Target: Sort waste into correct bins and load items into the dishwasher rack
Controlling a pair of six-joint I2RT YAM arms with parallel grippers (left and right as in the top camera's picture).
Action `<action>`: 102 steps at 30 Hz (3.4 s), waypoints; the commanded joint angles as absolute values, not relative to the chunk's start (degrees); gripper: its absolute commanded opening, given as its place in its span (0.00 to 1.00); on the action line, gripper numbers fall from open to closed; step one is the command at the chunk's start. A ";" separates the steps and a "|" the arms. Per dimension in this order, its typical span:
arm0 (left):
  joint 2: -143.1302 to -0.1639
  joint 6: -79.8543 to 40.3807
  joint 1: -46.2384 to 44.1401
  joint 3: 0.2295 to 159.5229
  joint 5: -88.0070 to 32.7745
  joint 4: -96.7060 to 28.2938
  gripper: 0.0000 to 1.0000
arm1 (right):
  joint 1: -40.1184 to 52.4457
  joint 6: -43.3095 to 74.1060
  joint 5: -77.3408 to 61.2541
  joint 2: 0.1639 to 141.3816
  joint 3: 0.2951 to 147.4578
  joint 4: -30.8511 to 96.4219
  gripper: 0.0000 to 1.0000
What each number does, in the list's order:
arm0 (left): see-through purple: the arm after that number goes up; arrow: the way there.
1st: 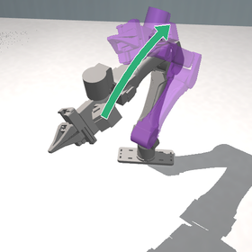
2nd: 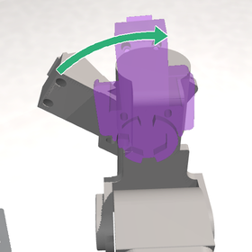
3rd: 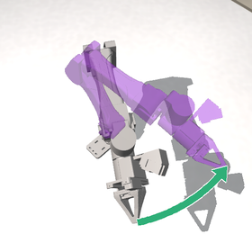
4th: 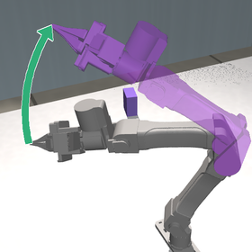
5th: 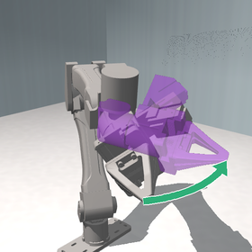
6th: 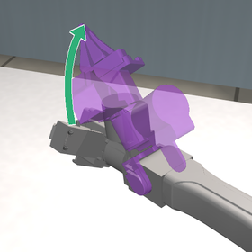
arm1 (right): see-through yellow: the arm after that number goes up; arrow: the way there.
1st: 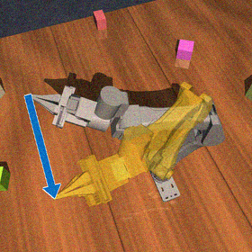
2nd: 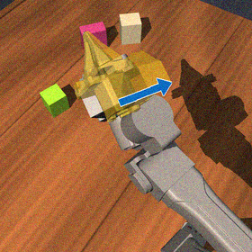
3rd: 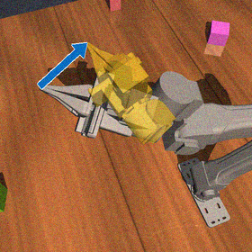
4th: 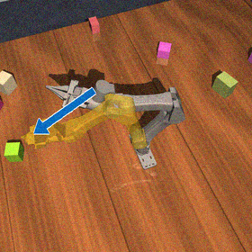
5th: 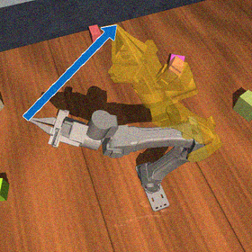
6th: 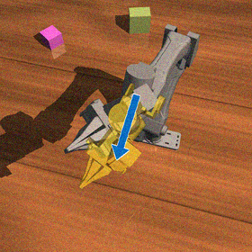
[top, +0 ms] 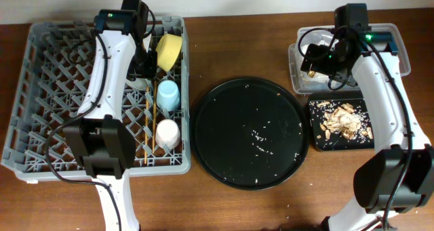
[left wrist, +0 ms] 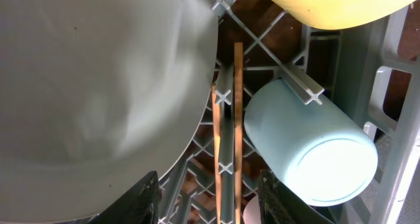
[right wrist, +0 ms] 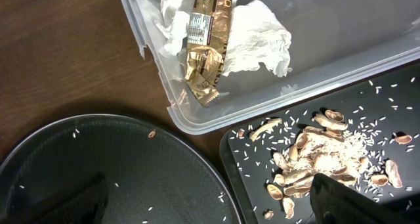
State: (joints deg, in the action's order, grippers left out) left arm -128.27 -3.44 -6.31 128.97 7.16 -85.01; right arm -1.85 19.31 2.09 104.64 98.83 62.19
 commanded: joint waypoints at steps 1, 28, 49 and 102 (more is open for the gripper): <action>-127.83 -3.01 -6.24 131.44 7.70 -86.96 0.48 | -1.96 19.55 1.98 104.95 98.78 62.17 0.98; -107.74 -2.96 -6.31 142.98 -0.45 -88.79 0.99 | -0.99 19.33 3.68 102.87 98.78 63.70 0.98; -107.74 -2.96 -6.44 142.98 -0.45 -88.79 0.99 | 0.84 6.44 -6.83 36.32 34.61 9.21 0.98; -74.13 -2.90 -1.63 96.20 2.68 -51.16 0.99 | -0.03 6.42 -13.10 0.36 0.32 3.20 0.98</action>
State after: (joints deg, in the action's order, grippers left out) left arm -83.64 -3.20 -3.36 114.89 3.64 -60.07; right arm 0.30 6.81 -12.19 0.84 0.84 3.18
